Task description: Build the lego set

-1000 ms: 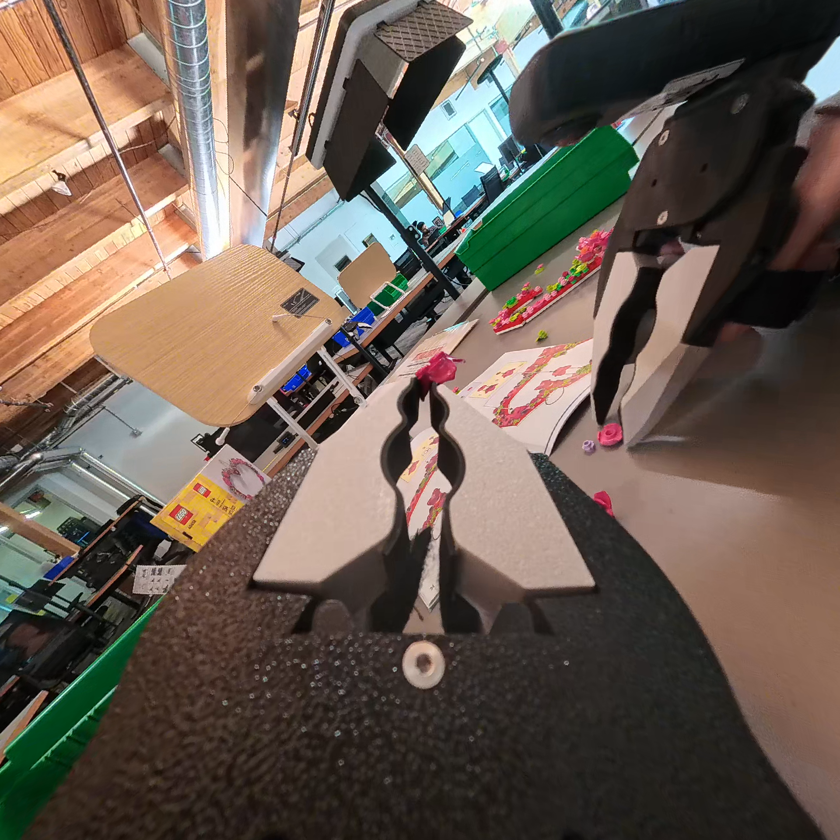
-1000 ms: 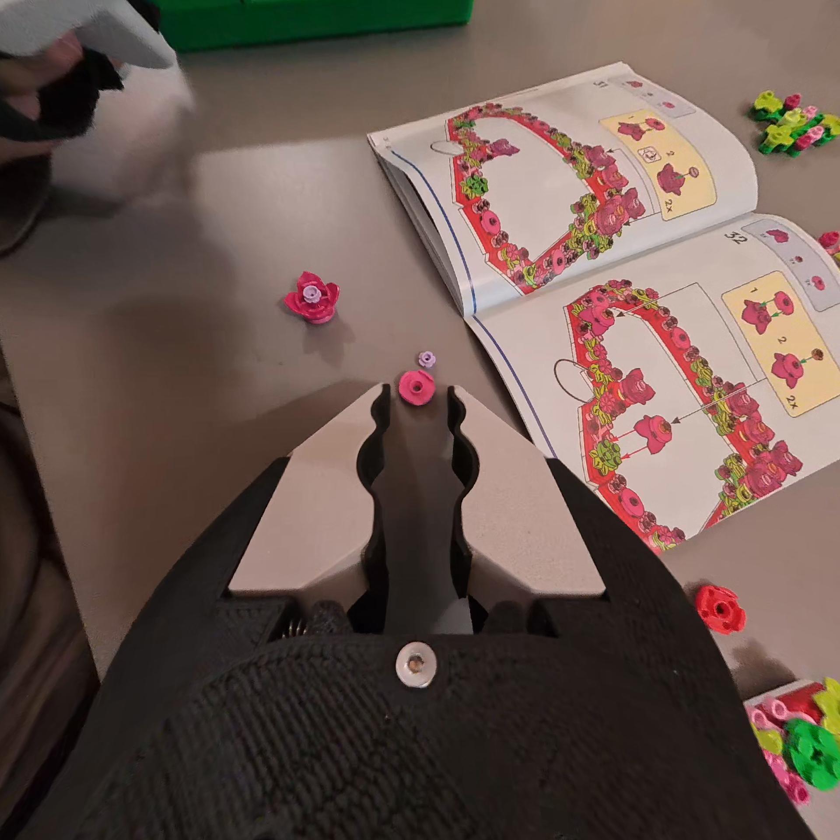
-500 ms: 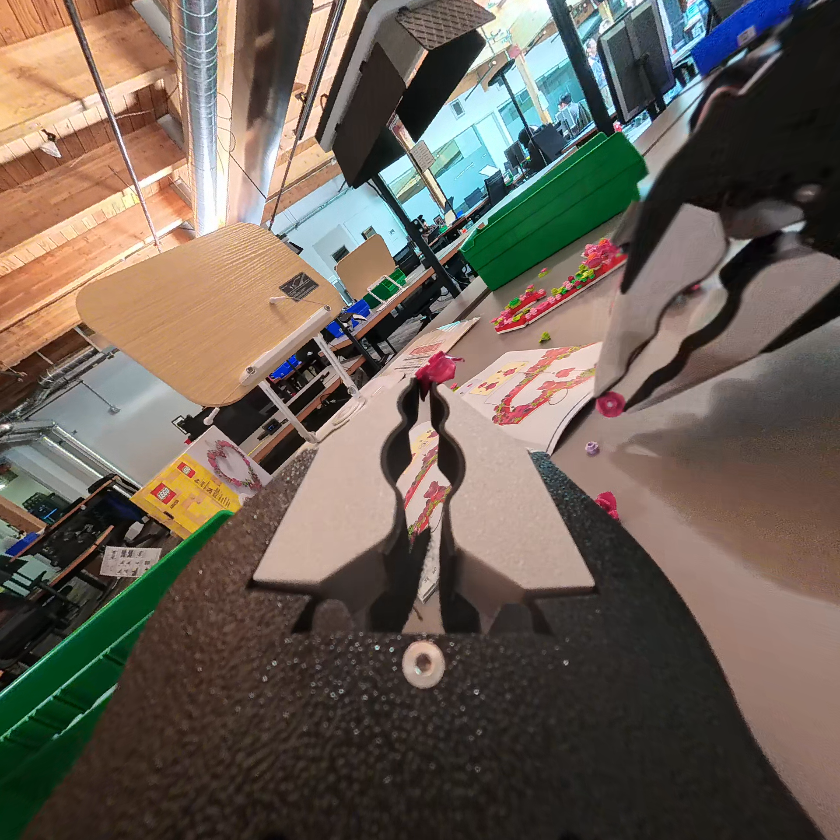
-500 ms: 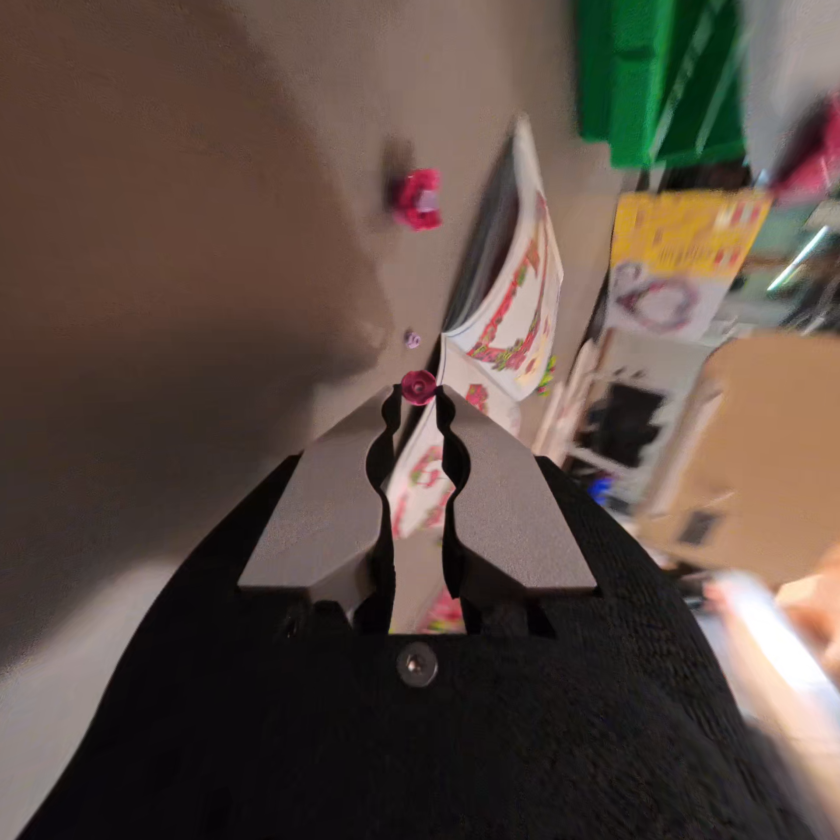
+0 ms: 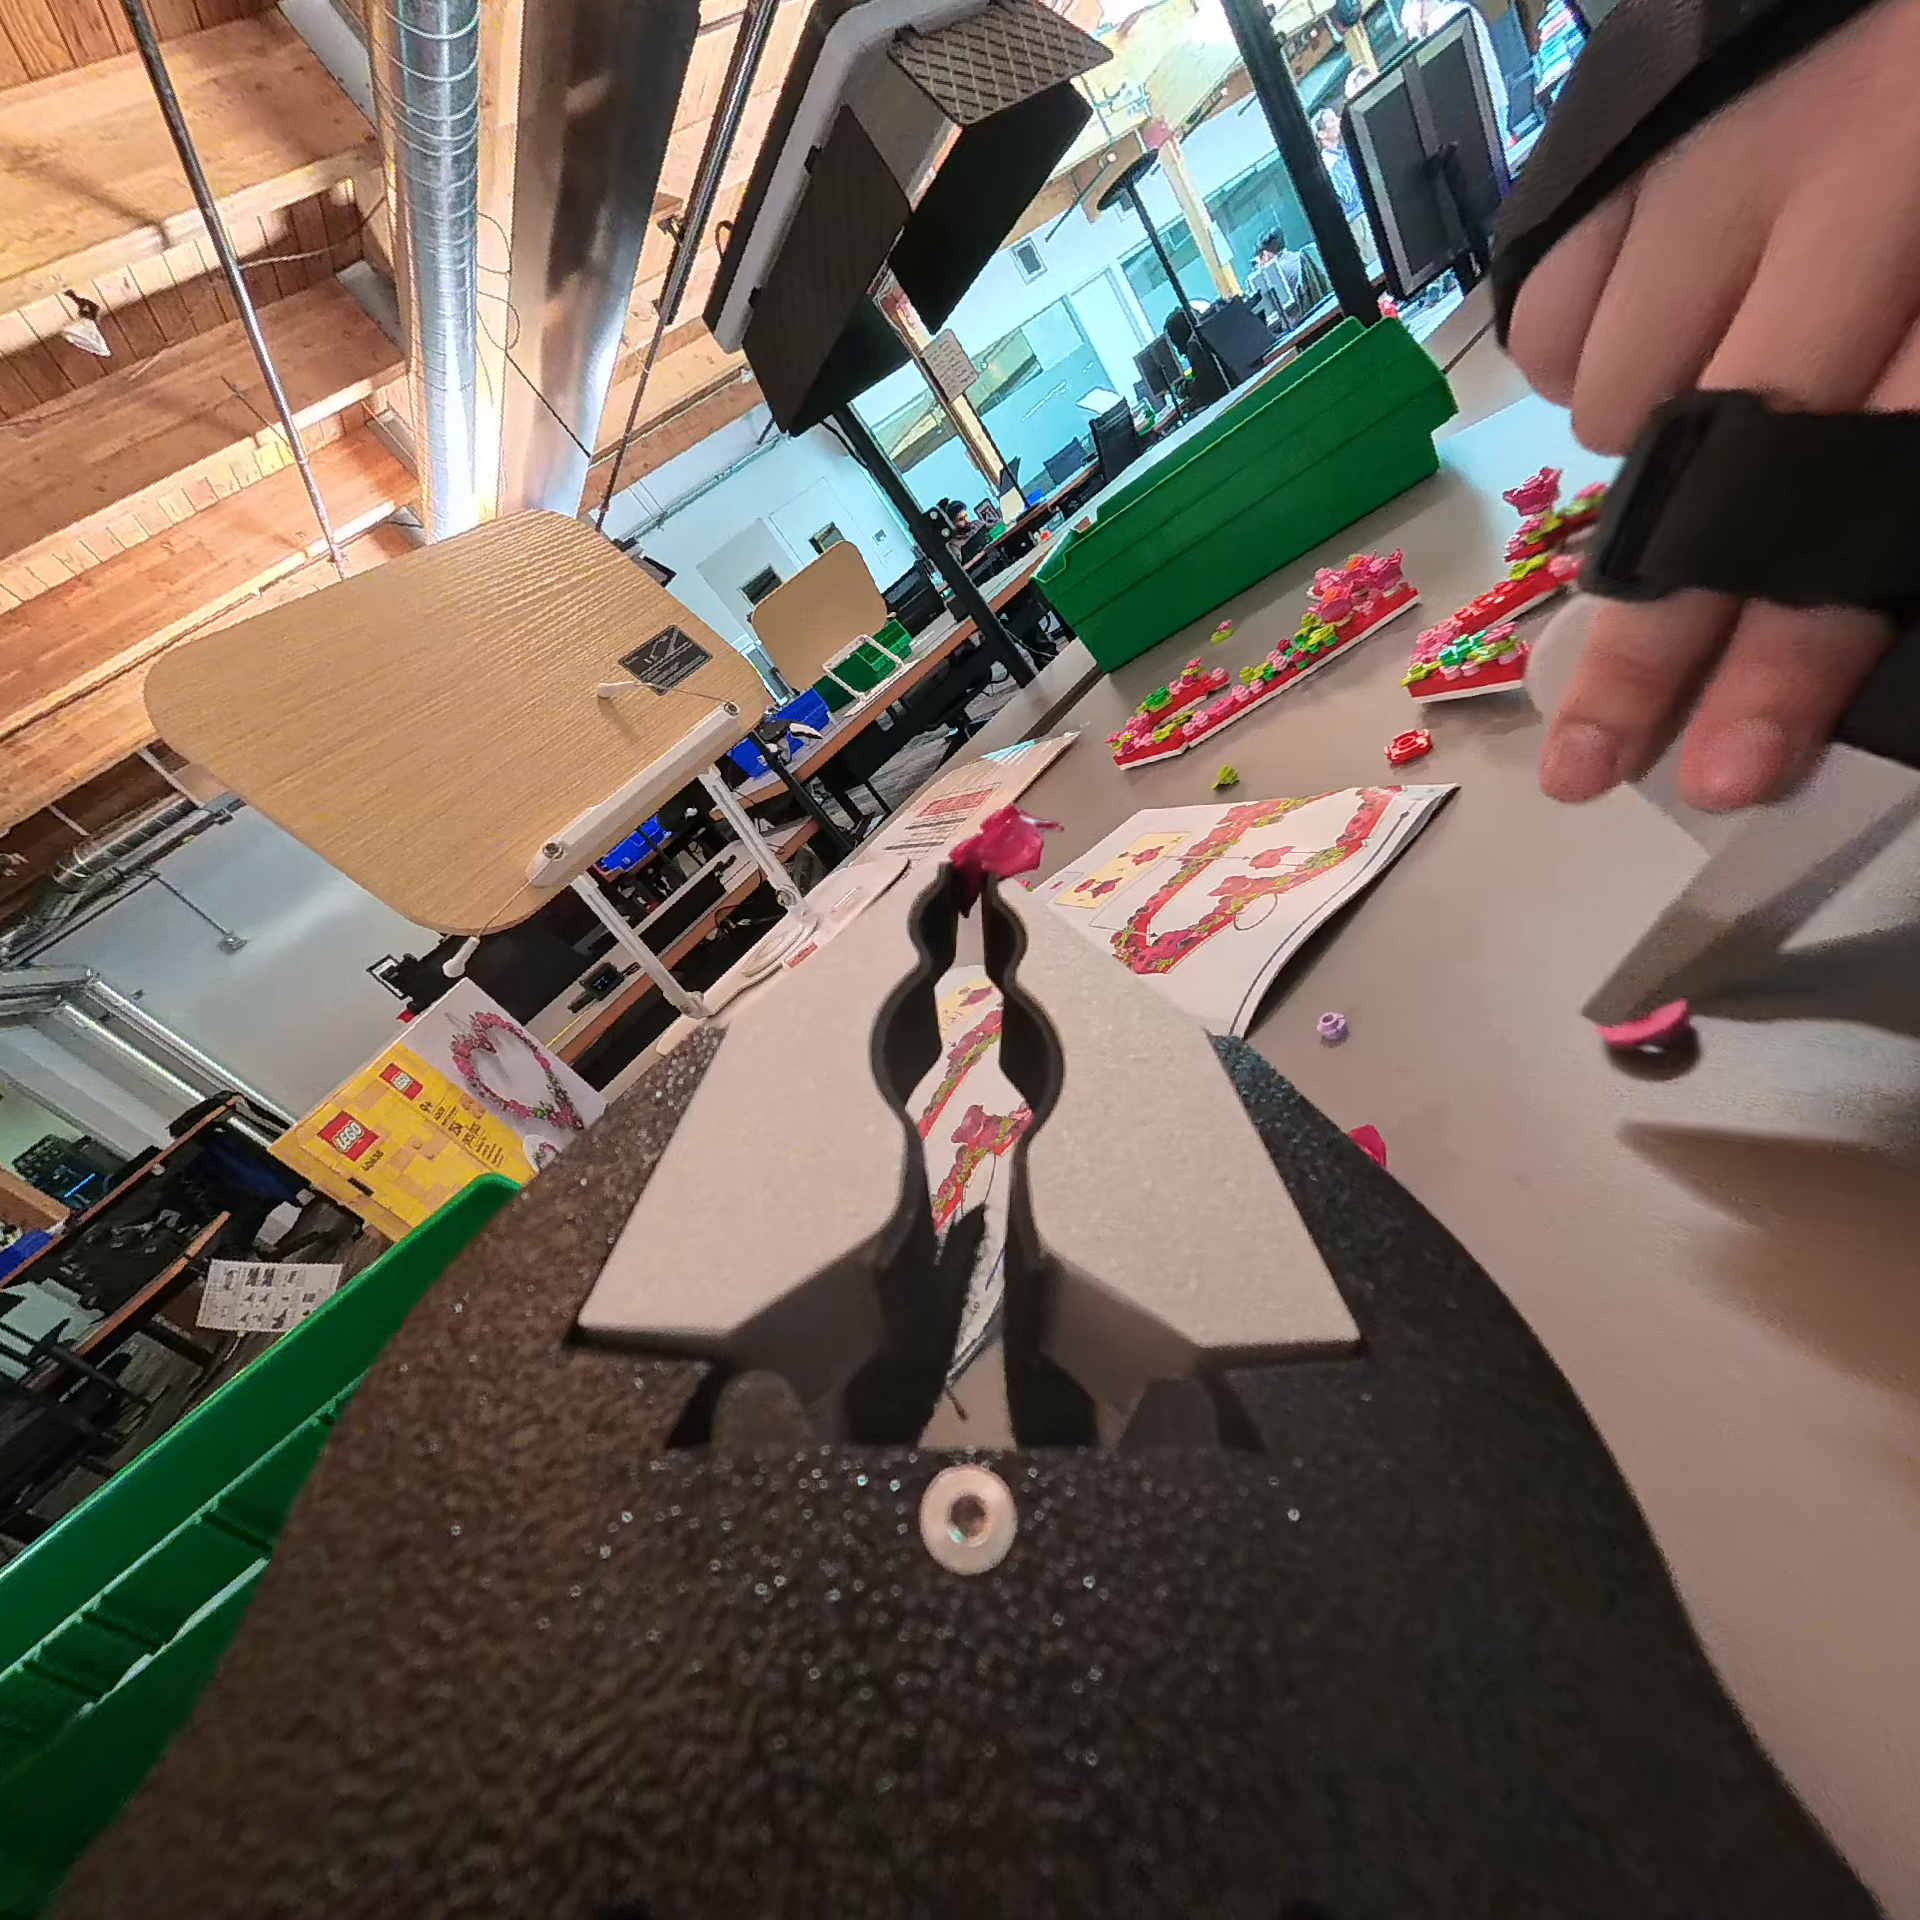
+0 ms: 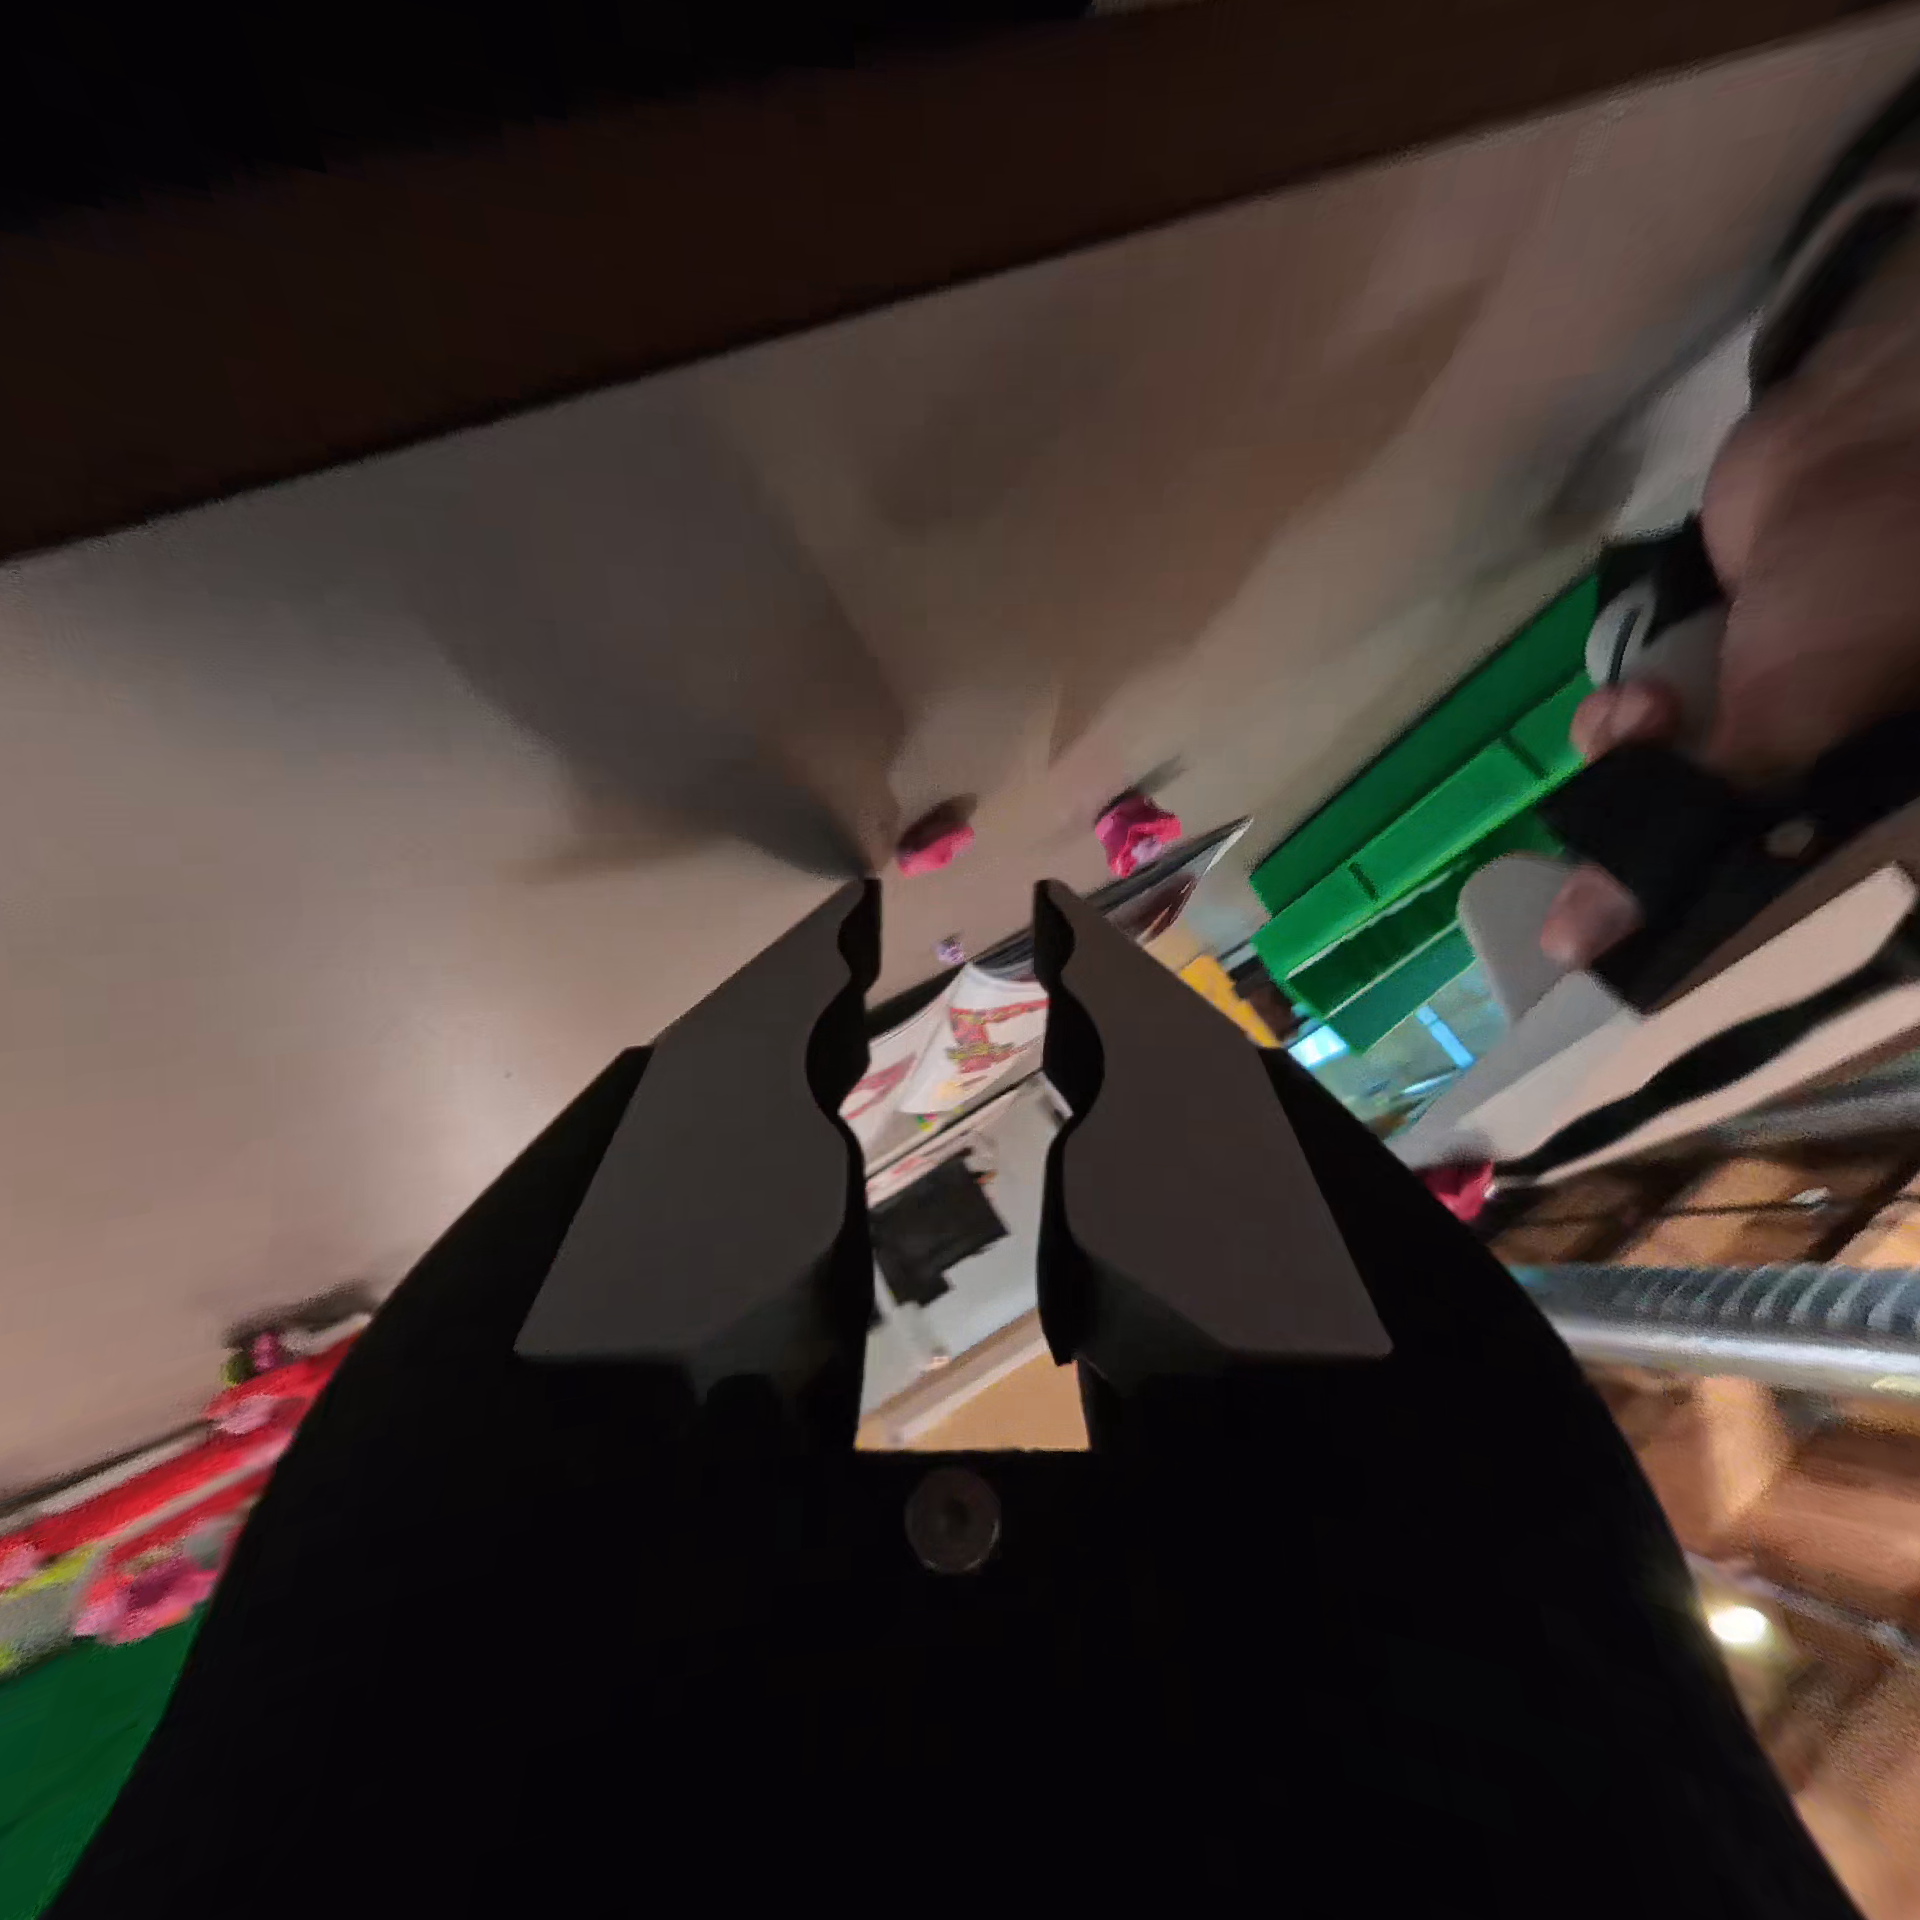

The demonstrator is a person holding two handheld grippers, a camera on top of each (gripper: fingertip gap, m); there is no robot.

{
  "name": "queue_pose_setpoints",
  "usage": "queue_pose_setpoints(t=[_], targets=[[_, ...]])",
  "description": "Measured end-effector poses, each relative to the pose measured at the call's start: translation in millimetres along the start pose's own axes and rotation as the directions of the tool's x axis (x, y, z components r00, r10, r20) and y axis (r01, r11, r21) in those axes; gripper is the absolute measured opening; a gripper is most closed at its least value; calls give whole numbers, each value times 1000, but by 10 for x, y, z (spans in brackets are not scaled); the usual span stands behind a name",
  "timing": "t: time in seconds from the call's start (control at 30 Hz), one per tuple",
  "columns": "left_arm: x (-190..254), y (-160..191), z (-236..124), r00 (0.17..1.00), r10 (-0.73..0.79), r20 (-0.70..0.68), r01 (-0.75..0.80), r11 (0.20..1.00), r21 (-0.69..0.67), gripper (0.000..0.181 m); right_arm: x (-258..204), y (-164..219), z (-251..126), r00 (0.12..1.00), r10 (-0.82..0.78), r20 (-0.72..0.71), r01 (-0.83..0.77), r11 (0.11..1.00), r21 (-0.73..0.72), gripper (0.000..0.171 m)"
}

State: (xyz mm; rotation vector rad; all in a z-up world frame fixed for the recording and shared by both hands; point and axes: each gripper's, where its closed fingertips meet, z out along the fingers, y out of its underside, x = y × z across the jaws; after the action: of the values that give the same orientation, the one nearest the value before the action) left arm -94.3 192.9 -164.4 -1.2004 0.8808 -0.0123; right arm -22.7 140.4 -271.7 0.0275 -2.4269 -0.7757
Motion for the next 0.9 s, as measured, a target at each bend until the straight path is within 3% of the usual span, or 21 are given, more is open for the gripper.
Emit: queue_pose_setpoints(t=[0.13, 0.17, 0.2, 0.23, 0.27, 0.33, 0.37, 0.4, 0.47, 0.63, 0.83, 0.9], targets=[[-6, 7, -4, 1000, -6, -1, 6, 1000, 0, 2, -10, 136, -105, 939, 343, -17, -343, 939, -13, 36], [-5, 9, -4, 1000, -9, -2, 9, 1000, 0, 2, 0, 176, -140, 881, 472, -33, -472, 882, -1, 32], [-5, 8, -4, 1000, -12, -3, 12, 1000, 2, 2, 9, 210, -169, 770, 637, -36, -637, 771, 23, 23], [-4, 6, -4, 1000, -14, -5, 14, 1000, 3, 2, 7, 217, -179, 581, 814, -5, -812, 580, 59, 24], [-1, 3, -4, 1000, -14, -6, 14, 1000, 5, 2, 3, 188, -175, 325, 944, 64, -944, 319, 89, 25], [0, -3, -5, 1000, -12, -5, 12, 1000, 9, 2, 14, 114, -144, -172, 962, 210, -976, -196, 98, 26], [2, -8, -6, 1000, -11, -6, 11, 1000, 12, 2, 3, 87, -123, -323, 912, 252, -931, -354, 89, 27], [2, -14, -9, 1000, -10, -5, 10, 1000, 16, 2, -27, 79, -92, -413, 874, 256, -891, -446, 83, 28], [6, -20, -13, 1000, -8, -7, 8, 1000, 19, 2, -75, 12, -37, -485, 833, 265, -852, -519, 73, 26], [-2, -15, -17, 1000, -11, -3, 12, 1000, 19, 2, -21, 40, 2, -501, 829, 248, -839, -535, 94, 23], [-29, -49, -35, 1000, -4, 15, 3, 999, 35, 2, -24, -10, 35, -433, 861, 268, -883, -465, 65, 14], [-56, -104, -58, 999, -1, 32, -1, 998, 61, 2, 104, 138, -23, -390, 886, 250, -896, -428, 116, 14]])
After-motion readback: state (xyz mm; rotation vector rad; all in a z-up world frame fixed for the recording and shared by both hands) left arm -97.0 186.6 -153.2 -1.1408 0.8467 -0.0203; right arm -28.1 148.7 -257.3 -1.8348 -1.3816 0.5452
